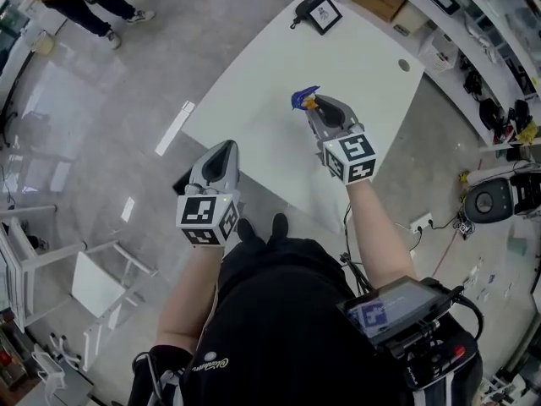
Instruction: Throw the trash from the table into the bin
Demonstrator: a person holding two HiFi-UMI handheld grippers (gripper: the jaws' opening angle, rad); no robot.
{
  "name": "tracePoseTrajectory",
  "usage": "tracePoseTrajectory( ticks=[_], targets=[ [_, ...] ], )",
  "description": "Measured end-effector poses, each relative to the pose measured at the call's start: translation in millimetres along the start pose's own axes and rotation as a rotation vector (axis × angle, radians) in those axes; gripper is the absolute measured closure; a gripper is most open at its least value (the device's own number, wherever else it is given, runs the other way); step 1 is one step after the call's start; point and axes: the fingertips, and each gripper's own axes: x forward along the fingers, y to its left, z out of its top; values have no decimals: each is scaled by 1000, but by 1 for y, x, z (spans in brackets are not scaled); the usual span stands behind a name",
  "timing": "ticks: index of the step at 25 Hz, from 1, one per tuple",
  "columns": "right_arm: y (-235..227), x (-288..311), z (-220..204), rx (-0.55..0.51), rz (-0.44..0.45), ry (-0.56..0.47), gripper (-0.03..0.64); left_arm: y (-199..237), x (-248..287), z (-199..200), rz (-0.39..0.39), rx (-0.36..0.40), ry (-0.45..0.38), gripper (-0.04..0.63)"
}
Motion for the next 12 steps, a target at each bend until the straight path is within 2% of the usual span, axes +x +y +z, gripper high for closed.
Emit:
tracePoseTrajectory(
  ticks=[4,7,12],
  targets=[
    [7,-17,1,10,23,-18,575,0,-6,5,35,-1,-15,586],
    [19,-20,2,6,66,-35,575,6,-18,0,93,-9,-17,586],
    [78,-7,5,-3,225,-53,575,29,-64,-18,239,-50,-22,586]
  ],
)
